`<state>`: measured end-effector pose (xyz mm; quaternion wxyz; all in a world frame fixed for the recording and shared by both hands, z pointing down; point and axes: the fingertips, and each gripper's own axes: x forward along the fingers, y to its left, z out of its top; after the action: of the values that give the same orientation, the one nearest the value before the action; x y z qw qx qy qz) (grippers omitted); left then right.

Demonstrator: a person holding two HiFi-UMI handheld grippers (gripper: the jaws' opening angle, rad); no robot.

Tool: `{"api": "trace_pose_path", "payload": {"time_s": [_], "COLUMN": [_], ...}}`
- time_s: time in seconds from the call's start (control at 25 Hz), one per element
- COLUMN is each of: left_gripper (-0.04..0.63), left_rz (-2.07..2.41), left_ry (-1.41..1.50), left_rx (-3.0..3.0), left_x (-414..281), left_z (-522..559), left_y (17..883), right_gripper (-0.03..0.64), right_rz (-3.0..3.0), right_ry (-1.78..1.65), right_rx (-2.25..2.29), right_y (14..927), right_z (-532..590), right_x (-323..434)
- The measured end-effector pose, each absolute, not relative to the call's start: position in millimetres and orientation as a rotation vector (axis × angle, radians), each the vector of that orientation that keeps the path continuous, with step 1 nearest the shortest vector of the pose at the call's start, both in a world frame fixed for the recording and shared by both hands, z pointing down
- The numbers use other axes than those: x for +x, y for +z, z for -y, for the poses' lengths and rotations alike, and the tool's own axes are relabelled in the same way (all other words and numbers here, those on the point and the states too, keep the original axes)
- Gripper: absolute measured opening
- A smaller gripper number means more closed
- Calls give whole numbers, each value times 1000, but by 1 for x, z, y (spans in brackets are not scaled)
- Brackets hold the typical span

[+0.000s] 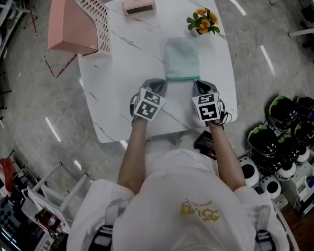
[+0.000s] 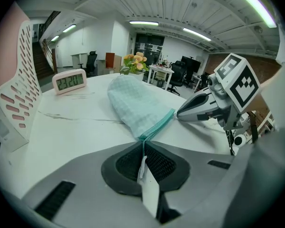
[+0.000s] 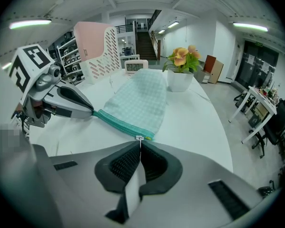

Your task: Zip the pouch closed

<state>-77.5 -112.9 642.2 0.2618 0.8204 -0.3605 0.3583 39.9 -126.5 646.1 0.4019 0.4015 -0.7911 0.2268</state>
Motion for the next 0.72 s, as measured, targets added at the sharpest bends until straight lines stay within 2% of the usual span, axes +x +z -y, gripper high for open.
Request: {"api": "trace_pose_path", "payload": {"time_s": [0.24, 0.4, 0.48, 0.6, 0.72], "left_gripper": [38, 111, 124, 124, 96], "left_rz": [1016, 1067, 1078, 1116, 1171], "left_ry": [1003, 956, 892, 834, 766], "left_rx": [2225, 2210, 2204, 2211, 2226], "left_x": [-79, -84, -85, -88, -90], "left_z": [113, 115, 117, 117, 116], "left_y": [642, 640, 633, 619, 601], "right_gripper": [19, 39, 55, 61, 52], "right_rz": [1985, 2001, 2012, 2037, 2075], "right_ry": [576, 604, 614, 615, 622], "right_rx": [1029, 1057, 1071, 1106, 1160], "right_y": [647, 642, 635, 622, 605], "right_z": [127, 126, 126, 125, 124], "right_x": [40, 41, 41, 43, 43]}}
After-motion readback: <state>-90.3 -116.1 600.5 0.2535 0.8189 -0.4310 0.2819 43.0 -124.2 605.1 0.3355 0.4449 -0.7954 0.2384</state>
